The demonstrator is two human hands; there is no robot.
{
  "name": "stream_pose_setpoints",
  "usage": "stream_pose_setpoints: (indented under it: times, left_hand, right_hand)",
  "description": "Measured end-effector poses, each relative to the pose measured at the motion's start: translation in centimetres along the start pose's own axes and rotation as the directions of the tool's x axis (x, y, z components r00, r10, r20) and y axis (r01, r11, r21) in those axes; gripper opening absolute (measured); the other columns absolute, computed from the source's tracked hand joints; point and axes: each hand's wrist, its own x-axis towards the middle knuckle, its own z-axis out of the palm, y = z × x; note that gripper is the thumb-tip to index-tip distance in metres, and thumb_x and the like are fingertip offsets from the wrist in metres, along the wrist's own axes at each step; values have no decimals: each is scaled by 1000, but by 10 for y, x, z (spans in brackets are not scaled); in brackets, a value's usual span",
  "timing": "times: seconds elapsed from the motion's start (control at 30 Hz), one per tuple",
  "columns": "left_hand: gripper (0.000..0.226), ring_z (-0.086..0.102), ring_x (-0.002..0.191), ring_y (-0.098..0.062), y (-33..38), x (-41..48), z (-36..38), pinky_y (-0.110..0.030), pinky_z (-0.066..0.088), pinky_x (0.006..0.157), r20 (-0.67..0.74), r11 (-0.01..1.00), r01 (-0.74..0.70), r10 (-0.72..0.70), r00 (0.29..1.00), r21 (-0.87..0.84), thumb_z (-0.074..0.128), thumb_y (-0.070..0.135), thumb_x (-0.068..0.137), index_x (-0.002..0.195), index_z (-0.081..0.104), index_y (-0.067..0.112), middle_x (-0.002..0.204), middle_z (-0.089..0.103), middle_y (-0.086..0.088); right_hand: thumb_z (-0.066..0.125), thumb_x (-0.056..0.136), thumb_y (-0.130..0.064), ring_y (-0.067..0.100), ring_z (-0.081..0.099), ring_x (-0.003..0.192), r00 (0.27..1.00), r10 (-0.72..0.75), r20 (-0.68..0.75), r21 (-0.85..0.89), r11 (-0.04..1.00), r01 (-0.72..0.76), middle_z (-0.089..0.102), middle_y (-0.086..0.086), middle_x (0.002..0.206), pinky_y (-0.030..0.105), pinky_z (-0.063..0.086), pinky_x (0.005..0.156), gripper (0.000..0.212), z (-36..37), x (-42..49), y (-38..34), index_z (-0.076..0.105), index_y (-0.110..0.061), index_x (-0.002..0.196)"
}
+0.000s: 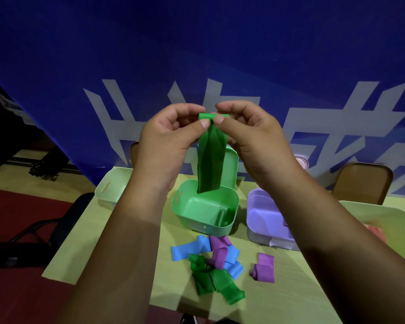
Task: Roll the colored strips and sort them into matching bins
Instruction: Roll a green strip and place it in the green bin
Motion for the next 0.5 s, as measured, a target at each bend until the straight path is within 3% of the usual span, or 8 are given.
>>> stream_pose_setpoints:
  times: [0.07, 0.13, 0.27, 0.5]
  left_hand:
    - [24, 77, 110, -30, 0, 1, -1, -45, 63, 98, 6, 1000, -3, 3, 1000, -2, 77, 3, 96, 119, 77, 10, 111, 79, -11]
    - [25, 77, 111, -30, -1, 1, -2, -46, 63, 99, 12, 1000, -1, 1, 1000, -4, 77, 1, 95, 118, 77, 10, 111, 79, -11]
    - [30, 76, 113, -31, -2, 1, -2, -47, 62, 102, 26, 998, 43, -42, 999, -41, 78, 3, 94, 123, 75, 10, 113, 79, -12]
    - [21, 75, 113, -41, -5, 1, -2, -55, 61, 103, -9, 995, 72, -73, 997, -63, 78, 8, 97, 117, 76, 6, 115, 78, -21]
  right_hand:
    - [76, 100, -24, 14, 70, 81, 1000, 22, -17, -13, 1000, -22, 75, 2, 91, 32, 56, 74, 17, 1, -2, -1, 77, -19, 116]
    - [74, 102, -22, 14, 72, 81, 999, 19, -34, -30, 999, -20, 77, 3, 90, 31, 57, 74, 14, 1, -2, 0, 77, -19, 115]
    - [72, 101, -11, 20, 73, 90, 999, -19, -31, -40, 999, 18, 74, 17, 100, 41, 61, 88, 18, 2, -1, 2, 75, -16, 119]
    - [70, 100, -1, 24, 77, 108, 1000, -22, -8, -40, 999, 22, 80, 6, 111, 44, 61, 102, 27, 4, 0, 3, 71, -15, 122]
